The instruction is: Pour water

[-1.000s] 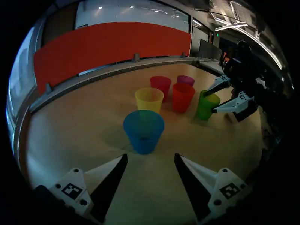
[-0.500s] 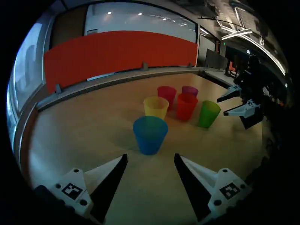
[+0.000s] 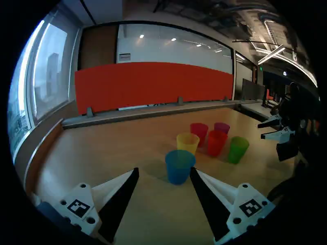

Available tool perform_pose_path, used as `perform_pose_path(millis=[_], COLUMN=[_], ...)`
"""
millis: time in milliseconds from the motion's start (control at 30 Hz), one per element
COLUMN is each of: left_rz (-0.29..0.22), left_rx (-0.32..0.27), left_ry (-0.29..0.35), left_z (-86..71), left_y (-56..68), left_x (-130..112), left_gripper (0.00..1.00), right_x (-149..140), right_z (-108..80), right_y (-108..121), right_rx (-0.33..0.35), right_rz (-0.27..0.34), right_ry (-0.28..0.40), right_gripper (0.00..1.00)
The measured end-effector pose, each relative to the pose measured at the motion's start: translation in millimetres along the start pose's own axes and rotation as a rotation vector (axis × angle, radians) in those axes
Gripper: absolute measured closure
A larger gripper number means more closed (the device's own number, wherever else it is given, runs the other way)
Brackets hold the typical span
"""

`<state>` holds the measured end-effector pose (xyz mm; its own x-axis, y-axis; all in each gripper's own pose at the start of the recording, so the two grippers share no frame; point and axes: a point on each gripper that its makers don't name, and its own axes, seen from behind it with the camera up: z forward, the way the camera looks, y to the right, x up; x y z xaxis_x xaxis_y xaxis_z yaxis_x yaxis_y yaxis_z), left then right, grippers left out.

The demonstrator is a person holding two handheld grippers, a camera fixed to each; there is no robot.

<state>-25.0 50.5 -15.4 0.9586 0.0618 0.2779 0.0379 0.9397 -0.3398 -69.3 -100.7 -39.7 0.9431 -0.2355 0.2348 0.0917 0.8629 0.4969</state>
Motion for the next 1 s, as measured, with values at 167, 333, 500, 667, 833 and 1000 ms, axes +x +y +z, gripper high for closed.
perform_pose_path(millis=[167,333,500,667,833,1000], left_rz=[-0.032,-0.056,-0.076,-0.089,-0.079,-0.075], left_rx=[0.061,0.119,0.162,0.194,0.235,0.285], left_ry=[0.084,0.152,0.211,0.273,0.31,0.334], left_z=[-6.1,-9.1,-12.7,-16.8,-20.7,-22.8], left_y=[-3.9,-8.6,-10.8,-12.7,-17.4,-24.0], left_x=[12.3,19.2,26.1,36.8,42.3,43.0], left_gripper=[0.08,0.08,0.07,0.08,0.08,0.08], right_x=[19.6,41.6,61.9,78.0,80.8,82.3], right_z=[-8.0,-15.9,-24.9,-39.4,-50.1,-57.3], right_y=[13.7,31.6,51.3,74.4,93.5,102.8], right_rx=[-0.084,-0.171,-0.265,-0.383,-0.483,-0.549], right_rz=[0.029,0.058,0.076,0.095,0.106,0.116], right_ry=[0.086,0.179,0.279,0.38,0.433,0.47], right_gripper=[0.0,0.0,0.0,0.0,0.0,0.0])
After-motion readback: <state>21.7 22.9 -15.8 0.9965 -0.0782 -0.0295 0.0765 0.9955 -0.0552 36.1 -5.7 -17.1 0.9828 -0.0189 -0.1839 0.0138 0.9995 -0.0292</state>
